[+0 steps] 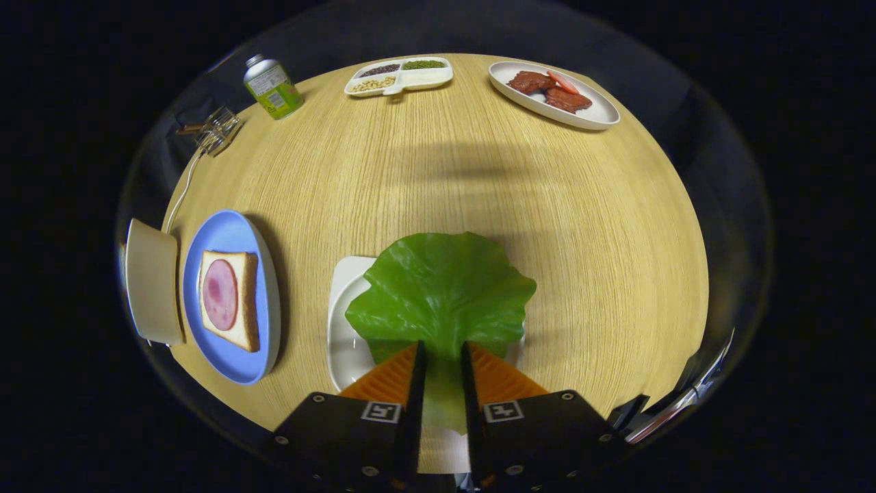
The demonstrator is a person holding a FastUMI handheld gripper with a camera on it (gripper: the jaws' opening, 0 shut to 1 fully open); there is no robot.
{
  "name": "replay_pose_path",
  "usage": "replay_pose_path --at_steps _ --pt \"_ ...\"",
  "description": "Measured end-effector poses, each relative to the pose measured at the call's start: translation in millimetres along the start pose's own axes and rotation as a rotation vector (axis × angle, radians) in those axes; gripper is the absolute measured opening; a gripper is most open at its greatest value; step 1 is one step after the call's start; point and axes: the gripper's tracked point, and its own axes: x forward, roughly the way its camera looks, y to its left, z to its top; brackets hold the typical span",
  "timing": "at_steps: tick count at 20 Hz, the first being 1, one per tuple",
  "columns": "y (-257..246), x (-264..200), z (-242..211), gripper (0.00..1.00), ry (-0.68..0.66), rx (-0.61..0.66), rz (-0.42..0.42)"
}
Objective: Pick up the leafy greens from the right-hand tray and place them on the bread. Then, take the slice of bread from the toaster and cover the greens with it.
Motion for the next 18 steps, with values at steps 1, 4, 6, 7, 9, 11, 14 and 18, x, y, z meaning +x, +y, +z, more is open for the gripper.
replay_pose_path --at_steps 1,4,6,7,9,11,14,18 --pt "5 -4 2 0.23 -0.004 0.026 0.032" --pt "17 -22 8 0.16 -0.026 0.085 0.111" --pt "23 -34 7 0.16 -0.030 0.096 0.144" --pt "27 -41 8 0.16 -0.040 0.092 0.155" --pt "36 -55 12 0.16 -0.067 0.077 0.179" --pt "47 -69 18 0.15 -0.091 0.057 0.201" --pt "68 -87 29 0.16 -0.123 0.027 0.239" --pt "96 -100 32 0.16 -0.139 -0.034 0.277"
